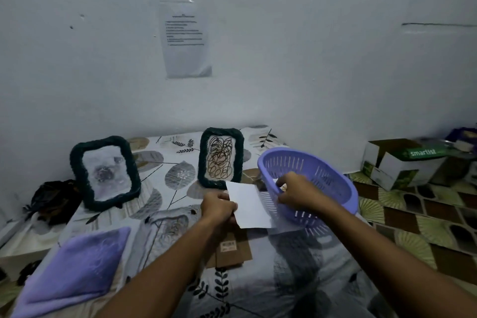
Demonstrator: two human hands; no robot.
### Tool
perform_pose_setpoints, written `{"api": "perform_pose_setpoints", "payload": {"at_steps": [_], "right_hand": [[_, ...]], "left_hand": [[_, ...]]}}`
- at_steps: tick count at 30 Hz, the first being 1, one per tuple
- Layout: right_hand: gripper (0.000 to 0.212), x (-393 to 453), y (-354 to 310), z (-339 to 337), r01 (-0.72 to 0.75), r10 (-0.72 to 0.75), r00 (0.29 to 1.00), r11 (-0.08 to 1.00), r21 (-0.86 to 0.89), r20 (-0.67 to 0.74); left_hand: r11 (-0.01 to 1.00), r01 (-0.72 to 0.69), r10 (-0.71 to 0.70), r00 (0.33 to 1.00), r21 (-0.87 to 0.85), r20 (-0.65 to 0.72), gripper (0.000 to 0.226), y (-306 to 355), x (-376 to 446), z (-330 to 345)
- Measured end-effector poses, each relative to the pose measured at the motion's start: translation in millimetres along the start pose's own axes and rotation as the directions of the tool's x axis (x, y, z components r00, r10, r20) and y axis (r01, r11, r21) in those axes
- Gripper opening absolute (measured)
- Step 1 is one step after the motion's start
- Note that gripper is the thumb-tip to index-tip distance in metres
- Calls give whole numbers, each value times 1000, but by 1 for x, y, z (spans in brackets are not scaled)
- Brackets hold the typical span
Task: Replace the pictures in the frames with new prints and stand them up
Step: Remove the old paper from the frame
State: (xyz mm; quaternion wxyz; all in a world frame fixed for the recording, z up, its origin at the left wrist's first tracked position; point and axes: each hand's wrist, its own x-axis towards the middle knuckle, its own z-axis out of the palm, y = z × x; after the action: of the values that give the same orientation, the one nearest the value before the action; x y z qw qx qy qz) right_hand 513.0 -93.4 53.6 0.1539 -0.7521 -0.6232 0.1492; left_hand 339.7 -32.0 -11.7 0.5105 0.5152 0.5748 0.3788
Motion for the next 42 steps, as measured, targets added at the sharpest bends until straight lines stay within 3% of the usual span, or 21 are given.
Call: {"api": "perform_pose_setpoints", "payload": {"at_steps": [10,13,15,17,21,23,25,28,32,37,42], "right_hand": [[42,-1,9,-2,16,-17,1000,994,111,6],[43,1,10,7,14,-15,1000,994,111,5],[44,1,11,13,28,-29,1000,996,87,8],[42,1,14,15,31,-31,999,996,88,-8],[23,23,33,-3,-28,67,980,979,199,-188],[13,43,49,-11,-104,133,960,986,128,-248],[12,56,61,-11,-192,185,966,981,-21,-183],[33,61,72,-3,-261,265,964,951,-165,2],[48,62,80,5,-297,313,945,943,-147,99],[52,66,88,8,-360,364,931,927,-107,19],[33,71,91,9,-383,371,921,919,-98,-116]], "left_hand": [[991,91,-80,991,-99,108,15,-4,18,56],[991,82,-67,988,-106,140,5,-4,20,59],[1000,27,-26,997,-11,75,19,-2,23,56],[977,-66,70,997,202,-13,32,5,26,47],[987,-145,140,987,68,77,30,21,23,39],[988,-141,131,981,58,142,26,25,20,43],[987,-135,119,980,92,160,24,24,19,47],[987,-124,108,983,102,152,24,21,21,52],[987,-123,106,984,107,145,27,20,22,50],[986,-122,105,983,115,150,32,19,20,49],[986,-120,101,982,115,157,32,18,22,49]]}}
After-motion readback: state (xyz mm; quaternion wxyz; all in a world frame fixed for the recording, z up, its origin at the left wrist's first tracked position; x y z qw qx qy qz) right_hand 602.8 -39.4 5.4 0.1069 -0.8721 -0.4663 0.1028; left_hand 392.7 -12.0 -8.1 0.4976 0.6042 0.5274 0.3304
